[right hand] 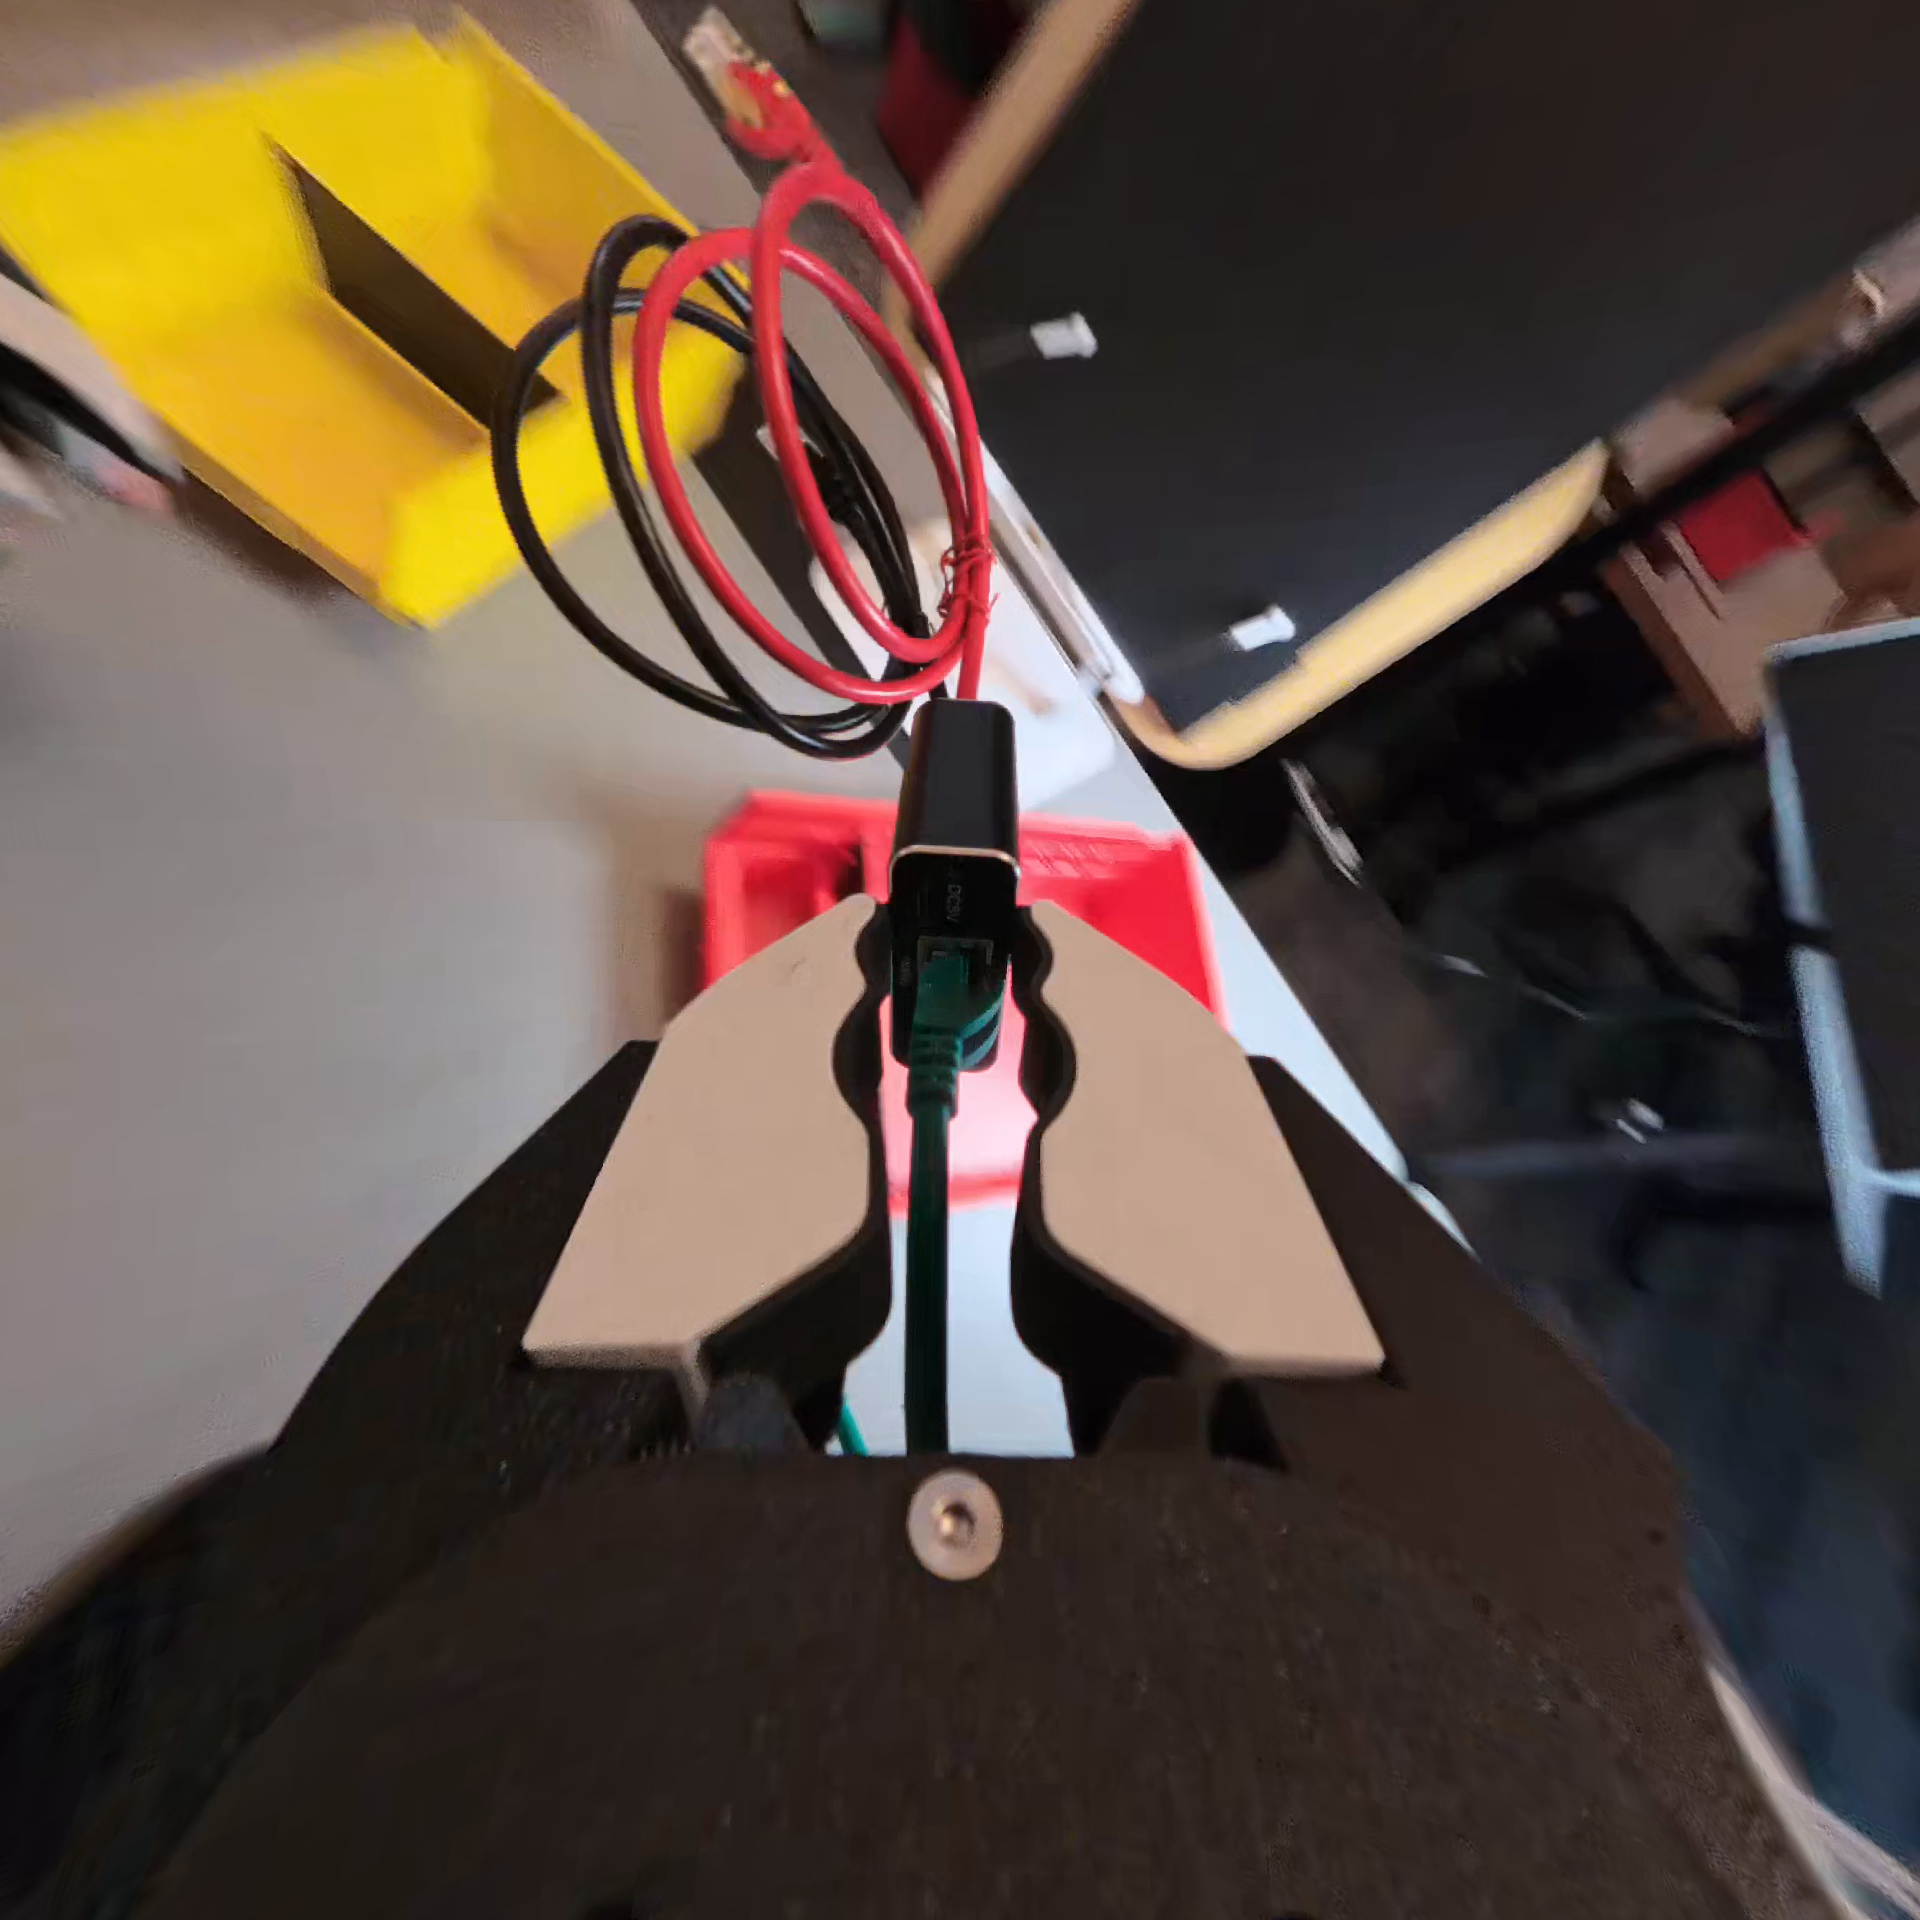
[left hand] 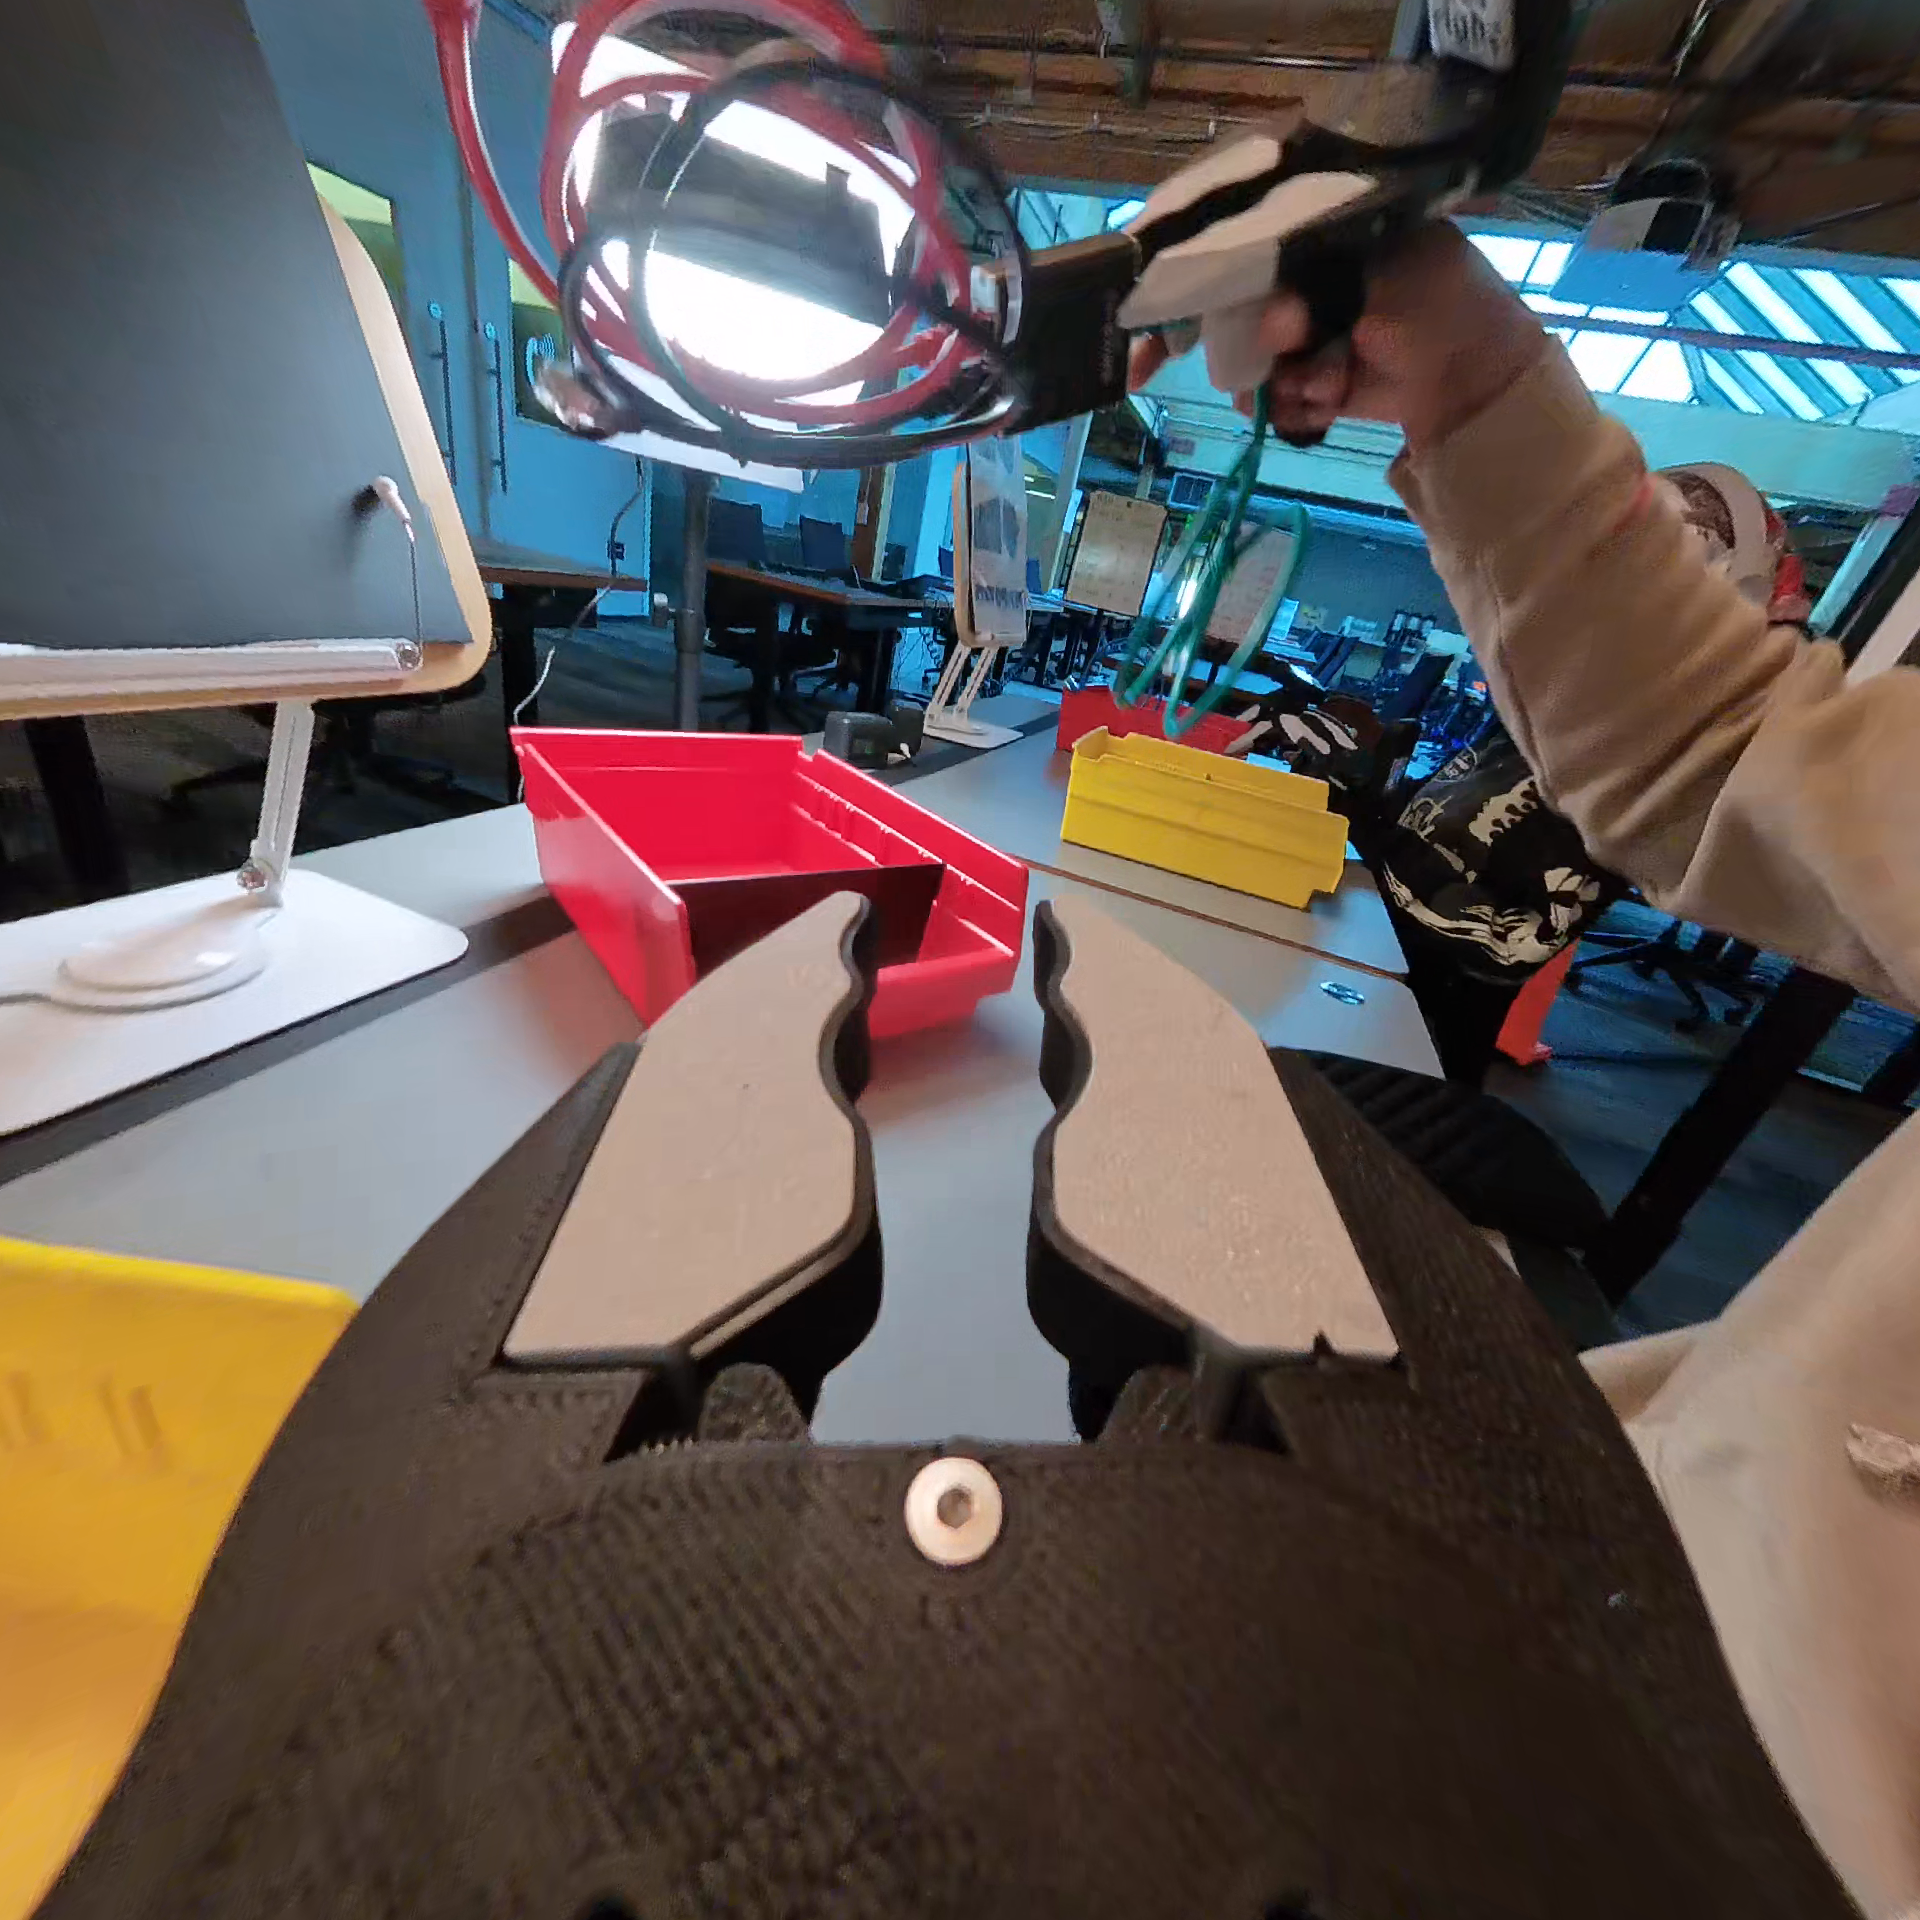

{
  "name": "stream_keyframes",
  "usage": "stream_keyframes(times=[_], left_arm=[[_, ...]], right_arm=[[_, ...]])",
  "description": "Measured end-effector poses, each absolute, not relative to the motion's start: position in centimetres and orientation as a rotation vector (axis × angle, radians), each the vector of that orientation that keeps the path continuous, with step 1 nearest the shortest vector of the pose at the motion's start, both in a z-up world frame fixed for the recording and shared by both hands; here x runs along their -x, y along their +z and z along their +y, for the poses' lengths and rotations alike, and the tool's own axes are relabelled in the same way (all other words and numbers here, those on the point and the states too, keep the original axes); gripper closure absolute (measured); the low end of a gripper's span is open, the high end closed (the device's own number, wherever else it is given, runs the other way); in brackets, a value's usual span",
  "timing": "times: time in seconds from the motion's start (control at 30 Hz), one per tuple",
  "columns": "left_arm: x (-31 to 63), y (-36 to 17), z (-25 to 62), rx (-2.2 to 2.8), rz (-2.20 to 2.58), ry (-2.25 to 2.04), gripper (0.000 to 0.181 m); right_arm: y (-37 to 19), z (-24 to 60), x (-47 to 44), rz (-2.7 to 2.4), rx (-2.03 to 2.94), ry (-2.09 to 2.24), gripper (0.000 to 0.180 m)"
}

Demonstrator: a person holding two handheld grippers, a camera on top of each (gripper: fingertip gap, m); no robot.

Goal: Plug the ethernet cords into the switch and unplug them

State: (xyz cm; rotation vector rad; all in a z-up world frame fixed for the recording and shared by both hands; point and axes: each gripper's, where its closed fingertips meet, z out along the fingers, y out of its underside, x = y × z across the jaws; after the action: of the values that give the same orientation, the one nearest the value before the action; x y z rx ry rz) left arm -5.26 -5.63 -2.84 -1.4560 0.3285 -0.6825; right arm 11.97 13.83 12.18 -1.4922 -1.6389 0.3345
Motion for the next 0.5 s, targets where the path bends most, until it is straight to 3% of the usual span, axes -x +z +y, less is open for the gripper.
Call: stream_keyframes(times=[0.23,0.5], left_arm=[[5.7,-4.0,-6.6,1.475,0.339,-0.627,0.154],[5.7,-6.9,-5.9,1.545,0.353,-0.604,0.156]], right_arm=[[10.2,24.0,-13.4,-1.821,1.553,-0.412,0.158],[-0.3,31.4,-9.5,-2.2,1.353,-0.91,0.158]])
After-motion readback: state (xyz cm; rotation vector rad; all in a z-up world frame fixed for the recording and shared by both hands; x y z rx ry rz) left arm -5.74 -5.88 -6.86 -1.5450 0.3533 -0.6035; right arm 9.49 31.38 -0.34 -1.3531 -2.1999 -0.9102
